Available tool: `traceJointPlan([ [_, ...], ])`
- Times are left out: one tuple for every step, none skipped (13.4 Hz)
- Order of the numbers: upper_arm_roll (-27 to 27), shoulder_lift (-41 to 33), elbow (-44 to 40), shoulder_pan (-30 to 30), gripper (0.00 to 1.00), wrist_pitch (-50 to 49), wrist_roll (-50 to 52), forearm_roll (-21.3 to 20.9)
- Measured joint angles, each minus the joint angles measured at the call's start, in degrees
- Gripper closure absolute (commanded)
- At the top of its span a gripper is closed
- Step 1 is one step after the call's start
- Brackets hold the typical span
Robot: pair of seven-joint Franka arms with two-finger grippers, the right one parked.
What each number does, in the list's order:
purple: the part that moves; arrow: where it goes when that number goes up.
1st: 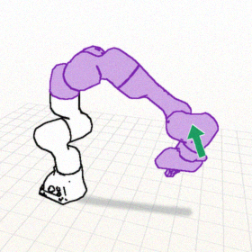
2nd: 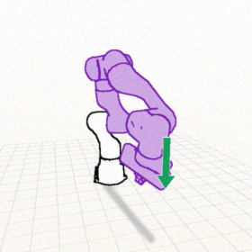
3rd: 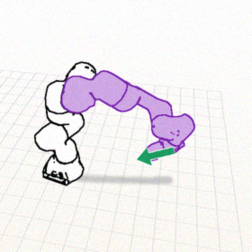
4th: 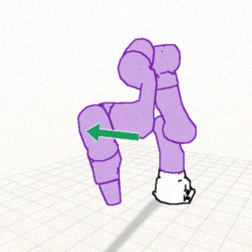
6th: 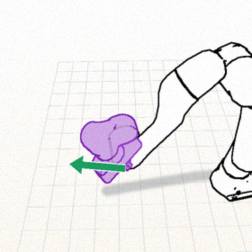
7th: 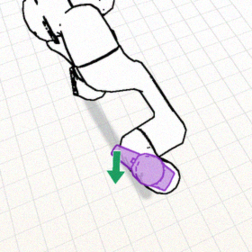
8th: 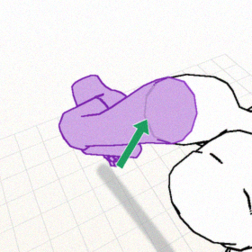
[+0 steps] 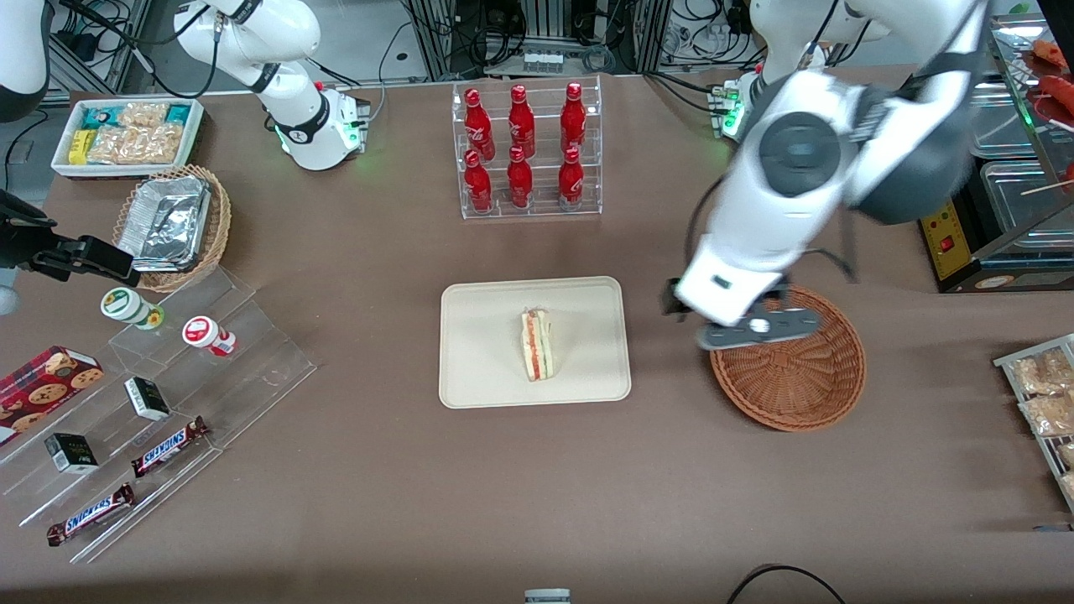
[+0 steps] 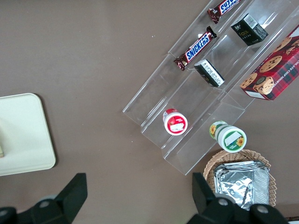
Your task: Place sandwich from basket to tray
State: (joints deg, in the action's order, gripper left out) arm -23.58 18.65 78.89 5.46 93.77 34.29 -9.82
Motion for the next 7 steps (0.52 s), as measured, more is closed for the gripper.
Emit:
traceJointPlan([
  [0.0,-1.2,0.1,-2.3,0.00,-1.4,-2.9,0.7],
  [0.0,-2.3,0.1,-4.3,0.00,-2.3,-5.0,1.3],
  [0.0,-3.4,0.2,-6.0,0.00,-2.8,-6.9,2.1],
  [0.0,-4.4,0.2,-7.5,0.00,-3.8,-9.1,2.5],
  [0.0,-5.4,0.3,-8.7,0.00,-5.0,-11.5,2.8],
  [0.0,-6.4,0.6,-9.8,0.00,-6.0,-13.8,3.1],
  [0.0,-7.5,1.3,-10.9,0.00,-6.4,-15.5,3.4],
])
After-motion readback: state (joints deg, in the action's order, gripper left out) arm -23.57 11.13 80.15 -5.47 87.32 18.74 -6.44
